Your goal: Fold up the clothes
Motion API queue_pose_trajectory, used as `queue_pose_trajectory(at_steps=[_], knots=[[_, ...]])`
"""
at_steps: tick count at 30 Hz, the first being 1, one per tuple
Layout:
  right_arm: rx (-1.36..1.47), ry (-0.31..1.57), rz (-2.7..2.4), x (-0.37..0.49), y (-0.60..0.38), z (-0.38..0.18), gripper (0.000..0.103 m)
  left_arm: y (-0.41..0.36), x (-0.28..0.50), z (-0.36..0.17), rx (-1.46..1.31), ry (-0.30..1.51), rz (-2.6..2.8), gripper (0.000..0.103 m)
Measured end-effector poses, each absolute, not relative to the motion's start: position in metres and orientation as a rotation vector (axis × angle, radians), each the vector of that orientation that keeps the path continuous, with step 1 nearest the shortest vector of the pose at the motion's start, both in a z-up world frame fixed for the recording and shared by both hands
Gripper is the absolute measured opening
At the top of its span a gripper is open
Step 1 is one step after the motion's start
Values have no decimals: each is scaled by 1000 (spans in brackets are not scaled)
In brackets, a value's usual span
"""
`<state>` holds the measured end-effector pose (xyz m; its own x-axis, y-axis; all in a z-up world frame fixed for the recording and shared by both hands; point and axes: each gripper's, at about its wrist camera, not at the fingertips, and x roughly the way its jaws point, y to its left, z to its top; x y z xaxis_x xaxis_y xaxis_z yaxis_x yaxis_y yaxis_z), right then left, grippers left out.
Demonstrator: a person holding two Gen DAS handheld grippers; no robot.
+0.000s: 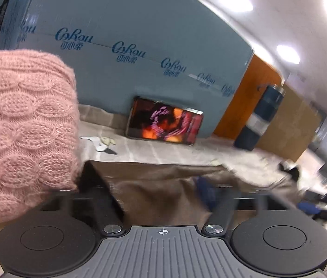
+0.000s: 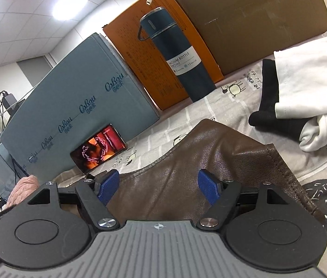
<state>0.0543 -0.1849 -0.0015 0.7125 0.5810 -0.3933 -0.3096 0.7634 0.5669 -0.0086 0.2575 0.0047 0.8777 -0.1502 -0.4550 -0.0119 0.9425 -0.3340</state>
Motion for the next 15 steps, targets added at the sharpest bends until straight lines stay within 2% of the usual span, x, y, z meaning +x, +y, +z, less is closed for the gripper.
queue_pose_trajectory(at_steps=[1, 2, 8, 15], knots=[[494, 595, 517, 55, -185, -2, 73, 255, -8, 3, -304, 504, -61, 18], [494, 597, 516, 55, -185, -3, 73, 253, -8, 2, -290, 503, -60, 8], [503, 600, 518, 55, -186, -5, 74, 236, -39, 28, -220, 360, -120, 4], [572, 567, 529, 51, -196, -3, 74, 196, -117, 62, -197, 177, -273, 2]])
